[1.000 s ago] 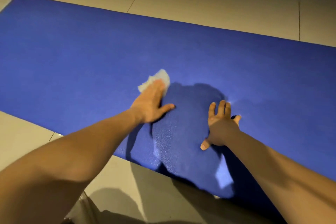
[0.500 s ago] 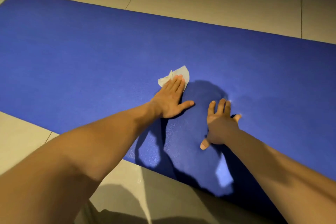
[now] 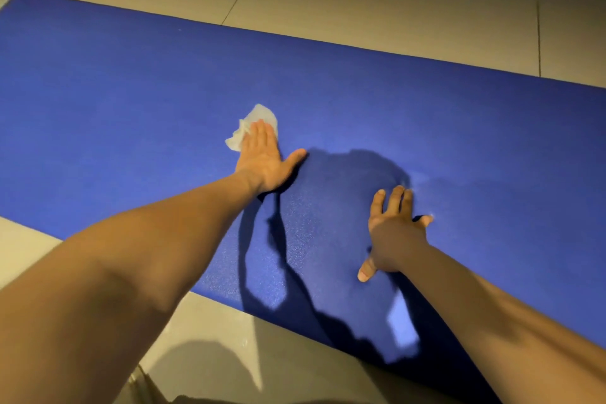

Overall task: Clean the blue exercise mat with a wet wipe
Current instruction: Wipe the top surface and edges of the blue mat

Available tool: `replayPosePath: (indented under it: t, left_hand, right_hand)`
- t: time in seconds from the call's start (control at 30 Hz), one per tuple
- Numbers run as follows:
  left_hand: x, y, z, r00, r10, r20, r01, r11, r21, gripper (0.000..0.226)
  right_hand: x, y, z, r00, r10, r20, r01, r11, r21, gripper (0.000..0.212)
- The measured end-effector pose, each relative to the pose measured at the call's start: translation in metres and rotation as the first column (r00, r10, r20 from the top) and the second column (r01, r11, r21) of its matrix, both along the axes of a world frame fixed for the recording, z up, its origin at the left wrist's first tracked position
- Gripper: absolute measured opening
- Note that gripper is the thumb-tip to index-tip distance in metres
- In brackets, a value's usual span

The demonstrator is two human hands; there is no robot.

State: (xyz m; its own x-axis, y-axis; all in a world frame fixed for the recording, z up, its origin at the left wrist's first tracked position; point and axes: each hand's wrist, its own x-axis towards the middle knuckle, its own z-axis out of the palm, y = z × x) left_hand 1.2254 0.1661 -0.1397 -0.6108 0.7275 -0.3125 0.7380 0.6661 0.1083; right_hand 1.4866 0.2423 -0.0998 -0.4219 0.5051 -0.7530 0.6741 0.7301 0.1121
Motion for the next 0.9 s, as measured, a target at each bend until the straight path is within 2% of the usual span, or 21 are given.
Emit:
replayPosePath:
  t: [0.13, 0.2, 0.27, 0.33, 0.4, 0.47, 0.53, 0.63, 0.77, 0.9]
  left_hand:
    - [0.052, 0.015, -0.005, 0.952, -0.287, 0.109, 0.271, 0.952, 0.143, 0.108]
    - [0.068, 0.007, -0.009, 0.902, -0.416, 0.112, 0.406, 0.908, 0.105, 0.109]
    - [0.058, -0.004, -0.008, 0.863, -0.502, 0.051, 0.499, 0.864, 0.071, 0.111]
    - [0.038, -0.012, -0.006, 0.876, -0.482, 0.008, 0.481, 0.875, 0.06, 0.114]
    - [0.023, -0.016, -0.003, 0.938, -0.345, 0.037, 0.343, 0.938, 0.056, 0.113]
    - [0.02, -0.021, 0.0, 0.972, -0.229, 0.044, 0.229, 0.973, 0.006, 0.108]
    - [0.023, -0.023, 0.0, 0.987, -0.155, 0.042, 0.156, 0.988, -0.014, 0.108]
    - [0.035, -0.018, 0.001, 0.996, -0.065, 0.062, 0.066, 0.998, -0.001, 0.111]
    - [0.062, -0.009, -0.001, 0.997, -0.026, 0.076, 0.024, 0.999, 0.027, 0.116]
    - [0.104, 0.012, -0.002, 0.992, -0.082, 0.092, 0.075, 0.994, 0.078, 0.116]
  right_hand:
    - [0.0, -0.001, 0.004, 1.0, -0.006, -0.012, 0.006, 1.0, 0.0, 0.167]
    - [0.001, -0.001, 0.006, 1.0, -0.002, -0.013, 0.002, 1.0, -0.004, 0.166]
    - [0.005, 0.002, 0.01, 0.999, 0.01, -0.041, -0.01, 1.0, -0.008, 0.161]
    - [0.011, 0.014, 0.016, 0.99, -0.011, -0.14, 0.009, 1.0, -0.019, 0.141]
    - [0.018, 0.038, 0.024, 0.957, -0.059, -0.284, 0.054, 0.998, -0.025, 0.11]
    - [0.026, 0.067, 0.032, 0.929, -0.088, -0.361, 0.107, 0.994, 0.032, 0.098]
    - [0.041, 0.093, 0.032, 0.944, -0.115, -0.308, 0.151, 0.984, 0.094, 0.117]
    - [0.065, 0.11, 0.021, 0.982, -0.126, -0.143, 0.142, 0.984, 0.105, 0.148]
    - [0.072, 0.111, 0.009, 0.986, -0.116, -0.116, 0.124, 0.99, 0.062, 0.155]
    - [0.07, 0.113, 0.006, 0.987, -0.114, -0.115, 0.119, 0.992, 0.04, 0.156]
